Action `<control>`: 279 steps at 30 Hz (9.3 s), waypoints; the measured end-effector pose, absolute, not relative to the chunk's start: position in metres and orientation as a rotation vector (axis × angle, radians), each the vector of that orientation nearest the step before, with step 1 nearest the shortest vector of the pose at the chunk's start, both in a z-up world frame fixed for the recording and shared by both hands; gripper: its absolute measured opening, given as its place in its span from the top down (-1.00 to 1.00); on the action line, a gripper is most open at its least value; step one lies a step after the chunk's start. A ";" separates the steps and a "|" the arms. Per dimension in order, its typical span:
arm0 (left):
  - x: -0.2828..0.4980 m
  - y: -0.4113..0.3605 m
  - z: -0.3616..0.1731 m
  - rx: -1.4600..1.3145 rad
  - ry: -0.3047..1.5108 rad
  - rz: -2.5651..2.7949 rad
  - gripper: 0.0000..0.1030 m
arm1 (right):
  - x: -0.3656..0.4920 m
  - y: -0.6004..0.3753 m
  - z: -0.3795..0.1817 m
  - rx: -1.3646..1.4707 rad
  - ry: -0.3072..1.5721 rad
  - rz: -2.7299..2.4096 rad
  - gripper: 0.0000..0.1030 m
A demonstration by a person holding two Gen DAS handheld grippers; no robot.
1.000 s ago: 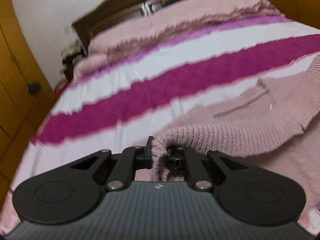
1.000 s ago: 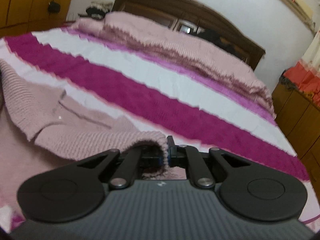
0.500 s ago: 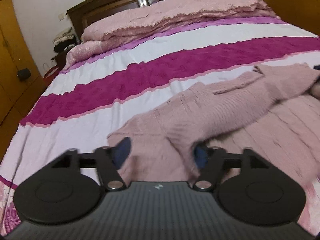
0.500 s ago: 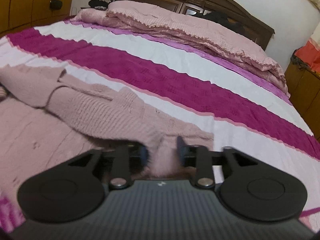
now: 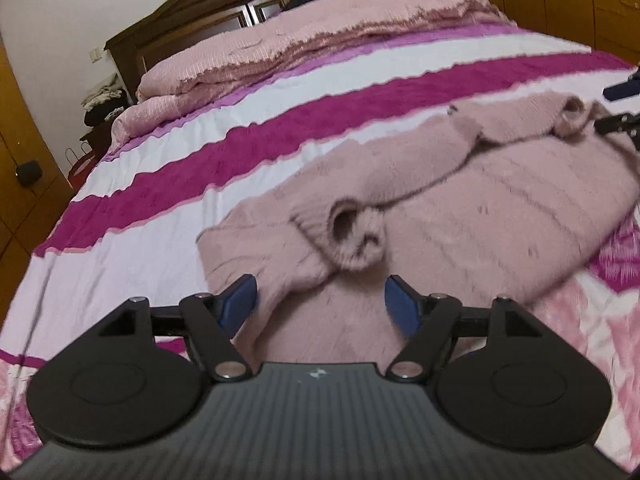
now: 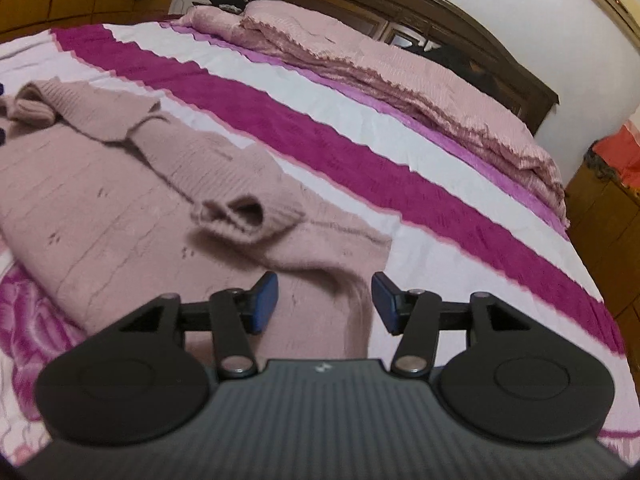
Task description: Fold small clothes
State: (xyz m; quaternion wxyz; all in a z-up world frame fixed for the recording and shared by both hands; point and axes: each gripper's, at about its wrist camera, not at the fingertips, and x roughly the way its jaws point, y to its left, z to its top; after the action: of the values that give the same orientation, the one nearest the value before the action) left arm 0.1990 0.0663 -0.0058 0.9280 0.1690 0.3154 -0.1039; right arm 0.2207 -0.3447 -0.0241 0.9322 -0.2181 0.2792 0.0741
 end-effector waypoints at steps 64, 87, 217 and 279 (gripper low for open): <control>0.165 0.124 0.025 0.002 0.943 -0.046 -0.10 | 0.167 -0.438 -0.002 0.558 0.655 -0.060 -0.35; 0.145 0.151 0.017 -0.166 0.995 0.095 -0.25 | 0.187 -0.415 -0.078 0.899 0.535 -0.024 -0.39; 0.224 0.176 -0.015 -0.388 0.844 -0.099 -0.63 | 0.273 -0.244 -0.065 0.621 0.850 0.497 -0.83; -0.079 0.015 0.053 -0.256 0.844 -0.340 -0.26 | -0.035 -0.362 -0.023 0.555 0.707 0.161 -0.14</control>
State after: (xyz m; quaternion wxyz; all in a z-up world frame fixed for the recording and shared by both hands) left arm -0.0787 0.0148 0.0534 0.8904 -0.1232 0.4064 -0.1637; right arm -0.0354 -0.3623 -0.0229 0.8976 0.2680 0.3412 0.0776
